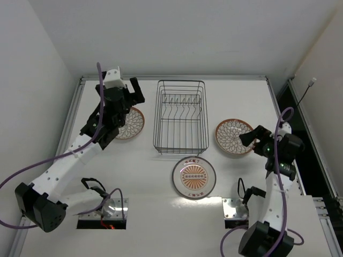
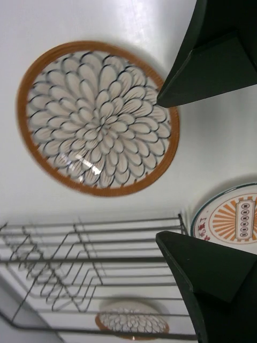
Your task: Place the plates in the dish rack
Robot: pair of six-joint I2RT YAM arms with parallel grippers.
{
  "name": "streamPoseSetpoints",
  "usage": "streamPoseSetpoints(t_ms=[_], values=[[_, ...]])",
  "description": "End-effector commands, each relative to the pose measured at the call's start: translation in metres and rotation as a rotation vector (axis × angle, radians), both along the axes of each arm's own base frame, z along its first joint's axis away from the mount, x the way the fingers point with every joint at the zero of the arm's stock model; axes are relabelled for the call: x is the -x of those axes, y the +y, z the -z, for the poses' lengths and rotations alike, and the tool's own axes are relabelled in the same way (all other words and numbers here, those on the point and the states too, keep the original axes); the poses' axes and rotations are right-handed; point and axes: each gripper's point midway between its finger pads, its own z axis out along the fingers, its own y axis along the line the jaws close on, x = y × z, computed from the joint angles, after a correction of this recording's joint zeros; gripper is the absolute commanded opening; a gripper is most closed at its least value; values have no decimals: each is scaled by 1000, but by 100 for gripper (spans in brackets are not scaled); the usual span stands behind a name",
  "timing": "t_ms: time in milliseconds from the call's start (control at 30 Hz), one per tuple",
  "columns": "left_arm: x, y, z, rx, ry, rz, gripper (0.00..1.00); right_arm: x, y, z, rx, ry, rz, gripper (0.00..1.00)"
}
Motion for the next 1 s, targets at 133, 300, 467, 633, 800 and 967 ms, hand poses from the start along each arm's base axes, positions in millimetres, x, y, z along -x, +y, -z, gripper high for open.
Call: streamPoseSetpoints(t_ms=[133,300,467,633,800,967], values=[[-1,30,-24,-23,-62,-181,94,8,-22,33,-13,204,101,100],[0,30,-19,-17,-57,-185,96,15,-38,59,-125,303,267,100],[-8,25,-9,-37,-30,-183,97,22,-42,89,-213,428,311,100],[-10,29,-9,-48,-10,-212,99,21,-48,108,-233,450,325,100],[-11,21,-8,-41,-7,-165,100,13,-52,132,-294,487,306,97],[-23,6,-1,-76,11,-92,100,0,-35,148,-455,497,215,91]])
